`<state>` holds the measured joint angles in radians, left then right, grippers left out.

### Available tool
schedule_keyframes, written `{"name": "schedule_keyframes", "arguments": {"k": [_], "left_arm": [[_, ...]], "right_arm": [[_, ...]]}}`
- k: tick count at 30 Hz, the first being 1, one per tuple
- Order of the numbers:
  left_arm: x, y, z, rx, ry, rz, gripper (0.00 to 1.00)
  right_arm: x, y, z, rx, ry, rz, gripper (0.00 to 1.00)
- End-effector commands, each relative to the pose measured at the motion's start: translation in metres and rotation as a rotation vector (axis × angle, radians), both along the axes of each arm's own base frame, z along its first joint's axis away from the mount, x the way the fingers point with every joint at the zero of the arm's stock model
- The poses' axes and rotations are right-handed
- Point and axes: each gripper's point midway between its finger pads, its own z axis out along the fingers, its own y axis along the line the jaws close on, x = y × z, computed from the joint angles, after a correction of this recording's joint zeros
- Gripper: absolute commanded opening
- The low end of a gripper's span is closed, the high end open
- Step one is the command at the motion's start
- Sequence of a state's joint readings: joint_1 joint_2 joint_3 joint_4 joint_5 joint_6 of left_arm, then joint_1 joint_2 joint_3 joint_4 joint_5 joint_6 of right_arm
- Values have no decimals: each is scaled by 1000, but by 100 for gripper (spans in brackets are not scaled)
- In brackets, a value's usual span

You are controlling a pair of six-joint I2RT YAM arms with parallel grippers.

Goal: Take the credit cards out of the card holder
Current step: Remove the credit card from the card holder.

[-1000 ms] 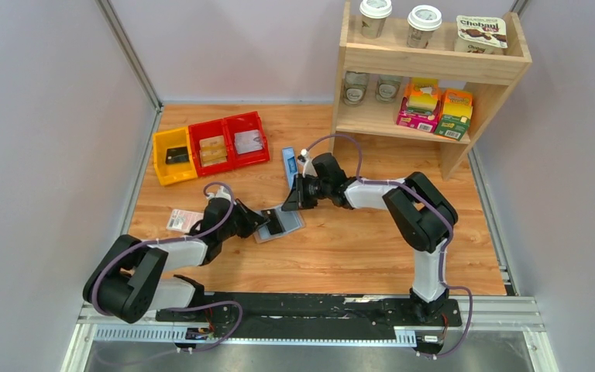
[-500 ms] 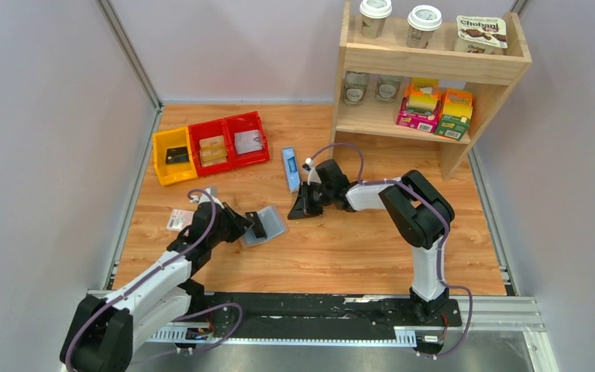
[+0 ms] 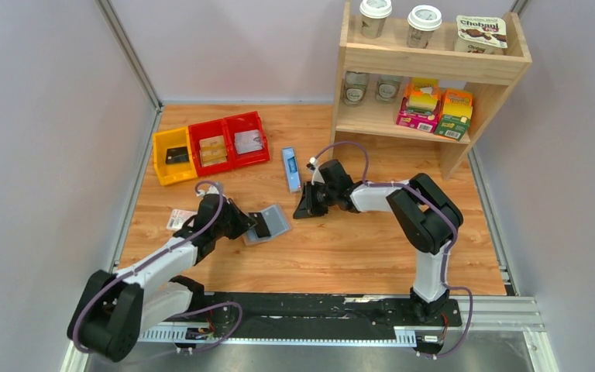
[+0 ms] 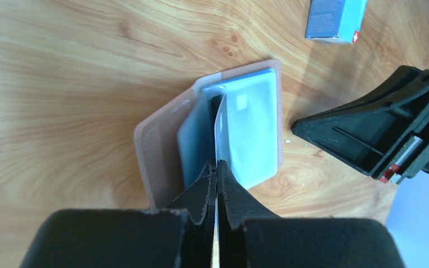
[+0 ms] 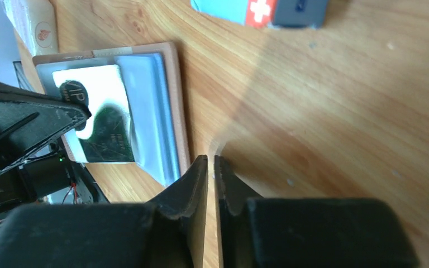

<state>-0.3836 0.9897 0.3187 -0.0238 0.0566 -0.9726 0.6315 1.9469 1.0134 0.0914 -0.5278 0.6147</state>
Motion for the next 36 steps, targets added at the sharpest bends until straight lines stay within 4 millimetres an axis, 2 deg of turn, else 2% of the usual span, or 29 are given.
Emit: {"name": "schedule_keyframes", "arguments": {"k": [1, 5, 9, 10, 13, 17, 22, 23, 28, 36], "left_arm": [[21, -40, 21, -148, -75, -122, 0], [33, -73, 24, -180, -73, -207, 0], [38, -96, 15, -189, -47, -258, 0], [41, -99, 17, -192, -57, -260, 0], [40, -100, 5, -169, -36, -278, 0], [39, -98, -3, -129, -18, -291, 2], [34, -92, -11, -51, 50, -323, 13], [37, -92, -7, -44, 43, -325, 16], [31, -88, -8, 2, 71, -353, 22], [36, -96, 6, 6, 54, -402, 26]], "right_arm": [[6, -19, 20, -51, -98, -54, 15], [6, -18, 52, 17, -172, -65, 22], [7, -15, 61, 43, -184, -62, 32], [6, -14, 60, 46, -175, -59, 33], [9, -10, 53, 48, -154, -61, 33], [12, -13, 29, 6, -110, -83, 32], [5, -20, 4, -44, -62, -79, 29], [4, -22, 1, -50, -58, -78, 29], [0, -25, -6, -68, -50, -75, 28], [0, -25, -10, -71, -45, -71, 27]]}}
